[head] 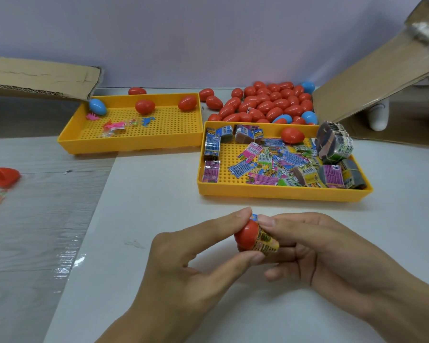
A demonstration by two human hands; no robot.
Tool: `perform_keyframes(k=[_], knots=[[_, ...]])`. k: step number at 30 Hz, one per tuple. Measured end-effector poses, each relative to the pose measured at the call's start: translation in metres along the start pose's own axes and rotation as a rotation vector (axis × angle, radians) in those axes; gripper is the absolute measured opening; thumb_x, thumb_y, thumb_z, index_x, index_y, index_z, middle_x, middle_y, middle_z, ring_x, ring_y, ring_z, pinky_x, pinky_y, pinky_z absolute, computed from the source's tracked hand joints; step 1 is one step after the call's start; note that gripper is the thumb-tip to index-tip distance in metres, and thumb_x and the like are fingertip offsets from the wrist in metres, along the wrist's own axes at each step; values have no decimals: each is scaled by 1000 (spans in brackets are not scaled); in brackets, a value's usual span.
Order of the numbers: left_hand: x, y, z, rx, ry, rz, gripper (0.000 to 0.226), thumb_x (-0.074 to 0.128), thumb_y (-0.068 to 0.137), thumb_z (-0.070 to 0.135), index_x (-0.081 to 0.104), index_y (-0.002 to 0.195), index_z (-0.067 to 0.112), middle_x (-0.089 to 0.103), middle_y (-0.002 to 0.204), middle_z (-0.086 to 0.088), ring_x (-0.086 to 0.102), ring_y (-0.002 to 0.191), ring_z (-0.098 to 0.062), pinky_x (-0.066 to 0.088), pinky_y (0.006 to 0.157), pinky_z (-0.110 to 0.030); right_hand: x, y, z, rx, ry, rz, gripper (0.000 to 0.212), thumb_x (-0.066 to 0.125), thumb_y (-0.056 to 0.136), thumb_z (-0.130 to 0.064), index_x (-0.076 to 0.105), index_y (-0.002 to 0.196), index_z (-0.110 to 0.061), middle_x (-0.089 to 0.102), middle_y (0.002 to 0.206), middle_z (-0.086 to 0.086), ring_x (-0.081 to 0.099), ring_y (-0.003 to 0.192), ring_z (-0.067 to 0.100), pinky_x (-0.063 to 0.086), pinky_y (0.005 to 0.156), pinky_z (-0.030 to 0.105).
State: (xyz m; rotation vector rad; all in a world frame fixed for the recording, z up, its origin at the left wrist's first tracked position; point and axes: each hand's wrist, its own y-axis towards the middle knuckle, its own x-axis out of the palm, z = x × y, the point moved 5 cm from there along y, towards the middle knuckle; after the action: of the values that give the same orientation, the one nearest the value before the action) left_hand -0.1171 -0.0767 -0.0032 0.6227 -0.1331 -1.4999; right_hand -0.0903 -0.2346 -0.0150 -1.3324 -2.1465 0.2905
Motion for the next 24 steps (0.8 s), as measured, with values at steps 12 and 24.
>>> perform_keyframes(k=[12, 24], knots=[[1, 2, -8, -71, -157, 38, 41, 80, 76, 27, 72, 116, 25, 75, 108, 9, 72, 103, -17, 58, 89, -34, 1, -1, -4, -126, 16, 66, 33, 83, 70, -26, 74, 95, -7, 74, 91, 17, 73, 73, 22, 56, 51, 29], [3, -2, -8, -74, -68, 6, 43, 80, 73, 33, 73, 113, 22, 72, 116, 16, 67, 111, -6, 52, 95, -22, -2, -1, -2, -122, 30, 123, 36, 76, 64, -25, 77, 93, -3, 73, 93, 26, 70, 68, 22, 57, 54, 27]])
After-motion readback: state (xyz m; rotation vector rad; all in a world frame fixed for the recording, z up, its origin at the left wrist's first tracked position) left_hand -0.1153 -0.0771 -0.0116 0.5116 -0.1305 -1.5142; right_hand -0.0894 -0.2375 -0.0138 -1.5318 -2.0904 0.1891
